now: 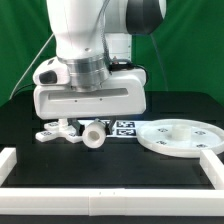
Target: Assemble round table
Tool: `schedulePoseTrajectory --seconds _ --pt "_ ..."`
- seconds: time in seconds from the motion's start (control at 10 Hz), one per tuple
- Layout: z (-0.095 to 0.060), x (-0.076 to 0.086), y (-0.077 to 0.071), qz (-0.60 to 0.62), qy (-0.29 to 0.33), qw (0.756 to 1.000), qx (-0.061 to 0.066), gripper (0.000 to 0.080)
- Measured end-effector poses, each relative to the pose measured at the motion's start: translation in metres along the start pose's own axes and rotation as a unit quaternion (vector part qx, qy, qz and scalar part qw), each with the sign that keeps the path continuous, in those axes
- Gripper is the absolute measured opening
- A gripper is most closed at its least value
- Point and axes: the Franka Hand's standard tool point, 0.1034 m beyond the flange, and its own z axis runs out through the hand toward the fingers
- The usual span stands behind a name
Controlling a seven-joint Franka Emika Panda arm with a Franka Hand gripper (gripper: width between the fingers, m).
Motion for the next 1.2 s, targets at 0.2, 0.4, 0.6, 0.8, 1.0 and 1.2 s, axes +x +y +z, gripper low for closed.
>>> schedulePoseTrajectory --seconds 0.2,0.4,0.6,0.8,1.0,1.2 --pt "0.001 0.000 0.003 -0.012 -0.001 1.000 -0.001 0.0402" --pt "0.009 0.010 0.031 -0.063 0.000 0.998 -0.007 0.0403" --pt "0.021 0.022 0.048 -0.062 -0.001 0.998 -0.012 0.0403" --pt "0.020 0.027 0.050 -0.060 0.006 0.998 -0.015 0.0403" --pt "0.020 0.028 0.046 -0.060 0.006 0.998 -0.016 0.0403" --pt "0.020 0.028 0.047 -0.060 0.006 0.998 -0.016 0.0403"
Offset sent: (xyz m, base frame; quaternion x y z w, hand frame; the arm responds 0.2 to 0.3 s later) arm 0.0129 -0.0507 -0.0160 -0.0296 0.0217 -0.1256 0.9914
